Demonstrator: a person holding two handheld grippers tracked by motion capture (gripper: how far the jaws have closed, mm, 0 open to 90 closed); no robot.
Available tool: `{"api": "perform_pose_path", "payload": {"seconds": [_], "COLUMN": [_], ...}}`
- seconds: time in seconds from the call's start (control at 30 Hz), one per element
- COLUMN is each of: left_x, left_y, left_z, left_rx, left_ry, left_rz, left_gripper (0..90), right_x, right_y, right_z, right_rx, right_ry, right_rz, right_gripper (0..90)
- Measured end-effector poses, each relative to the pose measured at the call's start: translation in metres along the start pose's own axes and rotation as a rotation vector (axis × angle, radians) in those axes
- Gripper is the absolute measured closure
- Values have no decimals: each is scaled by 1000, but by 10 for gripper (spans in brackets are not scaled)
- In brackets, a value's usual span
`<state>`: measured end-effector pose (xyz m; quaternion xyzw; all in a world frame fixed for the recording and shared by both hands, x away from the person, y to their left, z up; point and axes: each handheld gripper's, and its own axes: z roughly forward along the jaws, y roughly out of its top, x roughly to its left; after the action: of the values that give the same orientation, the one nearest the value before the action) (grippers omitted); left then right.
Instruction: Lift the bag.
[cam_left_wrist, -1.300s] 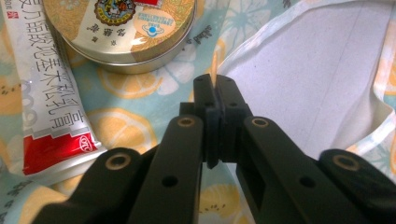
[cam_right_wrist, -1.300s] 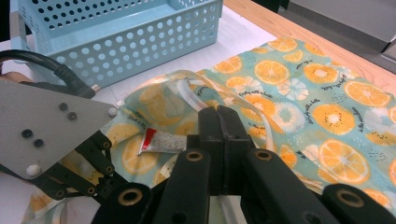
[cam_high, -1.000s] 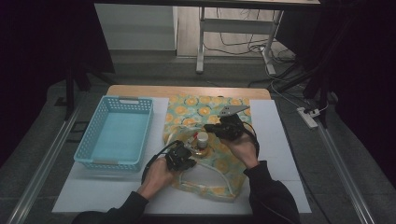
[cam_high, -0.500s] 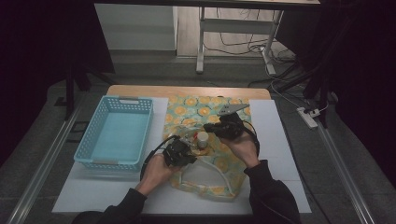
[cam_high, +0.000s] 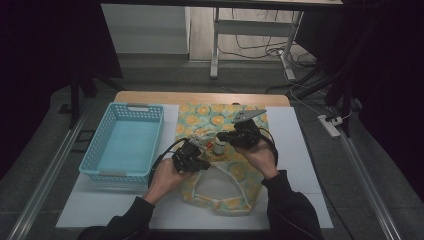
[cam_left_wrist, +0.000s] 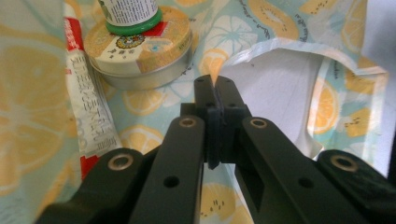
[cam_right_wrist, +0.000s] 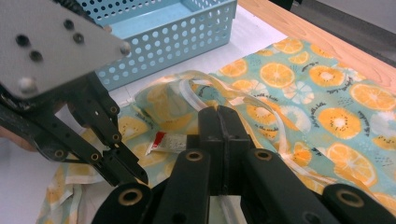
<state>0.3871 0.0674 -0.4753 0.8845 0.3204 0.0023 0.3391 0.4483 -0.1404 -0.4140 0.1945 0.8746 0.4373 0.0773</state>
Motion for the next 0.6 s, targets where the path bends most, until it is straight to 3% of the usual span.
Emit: {"api": "perform_pose_path", "payload": {"seconds": [0.6], "left_x": [9], "left_y": [22], "left_z": [-39], "left_rx": [-42], "left_ry": [-44], "left_rz": [-13], "left_gripper": [900], "right_x": [3], "right_y": [20], "right_z": [-10], "right_rx": [7], "right_ry": [18], "right_rz": [-17], "right_gripper": [897]}}
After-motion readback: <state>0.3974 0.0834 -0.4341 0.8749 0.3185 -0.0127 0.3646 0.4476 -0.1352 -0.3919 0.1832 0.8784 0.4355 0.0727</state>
